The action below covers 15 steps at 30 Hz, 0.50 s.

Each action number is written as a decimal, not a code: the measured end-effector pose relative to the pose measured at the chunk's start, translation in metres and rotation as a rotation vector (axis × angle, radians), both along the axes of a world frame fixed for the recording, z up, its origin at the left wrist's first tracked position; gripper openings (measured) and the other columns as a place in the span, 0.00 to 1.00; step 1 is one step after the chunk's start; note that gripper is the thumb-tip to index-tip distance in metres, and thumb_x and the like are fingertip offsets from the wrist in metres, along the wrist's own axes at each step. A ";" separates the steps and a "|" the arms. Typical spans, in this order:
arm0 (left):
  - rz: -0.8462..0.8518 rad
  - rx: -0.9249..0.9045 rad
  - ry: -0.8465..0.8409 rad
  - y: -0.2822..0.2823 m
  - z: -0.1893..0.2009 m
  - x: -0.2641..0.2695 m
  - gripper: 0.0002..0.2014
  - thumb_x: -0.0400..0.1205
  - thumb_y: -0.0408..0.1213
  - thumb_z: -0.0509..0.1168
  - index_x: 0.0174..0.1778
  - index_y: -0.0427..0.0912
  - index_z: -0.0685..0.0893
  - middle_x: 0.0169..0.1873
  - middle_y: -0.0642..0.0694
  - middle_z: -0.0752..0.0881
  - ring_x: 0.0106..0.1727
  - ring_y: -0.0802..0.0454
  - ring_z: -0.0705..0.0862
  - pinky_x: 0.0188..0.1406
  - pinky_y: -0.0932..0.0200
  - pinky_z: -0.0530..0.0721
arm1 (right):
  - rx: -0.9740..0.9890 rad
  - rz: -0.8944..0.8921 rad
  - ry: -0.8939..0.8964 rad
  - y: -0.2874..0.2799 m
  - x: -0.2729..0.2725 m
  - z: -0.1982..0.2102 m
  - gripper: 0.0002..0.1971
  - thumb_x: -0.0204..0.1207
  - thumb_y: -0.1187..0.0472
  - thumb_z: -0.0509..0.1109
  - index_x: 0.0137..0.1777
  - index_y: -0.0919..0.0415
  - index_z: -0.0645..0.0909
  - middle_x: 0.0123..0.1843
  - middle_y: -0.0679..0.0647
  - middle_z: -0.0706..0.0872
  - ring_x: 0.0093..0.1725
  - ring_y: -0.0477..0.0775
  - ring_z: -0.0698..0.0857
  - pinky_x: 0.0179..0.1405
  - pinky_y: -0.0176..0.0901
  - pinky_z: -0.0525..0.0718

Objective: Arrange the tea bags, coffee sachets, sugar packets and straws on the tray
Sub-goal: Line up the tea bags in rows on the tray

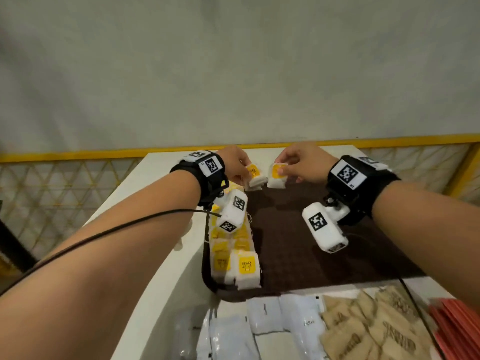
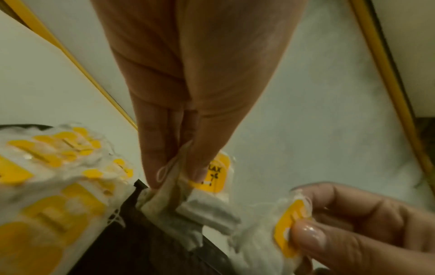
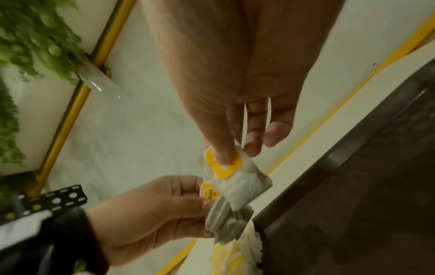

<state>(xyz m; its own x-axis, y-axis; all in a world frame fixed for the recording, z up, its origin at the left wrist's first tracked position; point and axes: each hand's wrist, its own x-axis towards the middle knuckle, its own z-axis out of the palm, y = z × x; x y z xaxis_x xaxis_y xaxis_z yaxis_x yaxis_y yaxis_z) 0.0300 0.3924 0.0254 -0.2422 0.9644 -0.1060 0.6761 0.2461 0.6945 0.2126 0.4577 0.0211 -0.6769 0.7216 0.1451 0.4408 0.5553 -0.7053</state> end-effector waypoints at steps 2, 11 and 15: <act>-0.030 -0.051 0.073 0.021 -0.003 -0.001 0.06 0.75 0.26 0.72 0.42 0.37 0.82 0.37 0.36 0.88 0.36 0.43 0.88 0.51 0.44 0.88 | 0.031 0.026 -0.038 0.014 -0.014 -0.008 0.04 0.75 0.67 0.73 0.45 0.57 0.83 0.36 0.49 0.82 0.39 0.52 0.81 0.31 0.44 0.82; -0.102 -0.179 0.202 0.079 -0.031 -0.027 0.05 0.76 0.28 0.70 0.40 0.43 0.83 0.46 0.32 0.89 0.44 0.39 0.89 0.51 0.46 0.89 | -0.085 0.159 -0.238 0.049 -0.060 -0.039 0.08 0.74 0.69 0.72 0.51 0.59 0.85 0.40 0.54 0.84 0.37 0.48 0.82 0.33 0.37 0.84; -0.128 -0.161 0.254 0.086 -0.034 -0.035 0.07 0.75 0.29 0.72 0.40 0.46 0.83 0.47 0.37 0.89 0.40 0.44 0.88 0.44 0.54 0.88 | -0.049 0.106 -0.143 0.058 -0.066 -0.053 0.05 0.74 0.66 0.73 0.49 0.62 0.85 0.39 0.57 0.84 0.37 0.53 0.83 0.30 0.37 0.84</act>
<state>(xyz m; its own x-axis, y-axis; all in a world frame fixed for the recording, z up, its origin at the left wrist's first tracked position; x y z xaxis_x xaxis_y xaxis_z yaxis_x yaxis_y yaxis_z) -0.0049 0.4782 -0.0086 -0.1579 0.9645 -0.2116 0.8553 0.2407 0.4588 0.1466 0.5153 -0.0319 -0.7607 0.6491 0.0086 0.4793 0.5706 -0.6668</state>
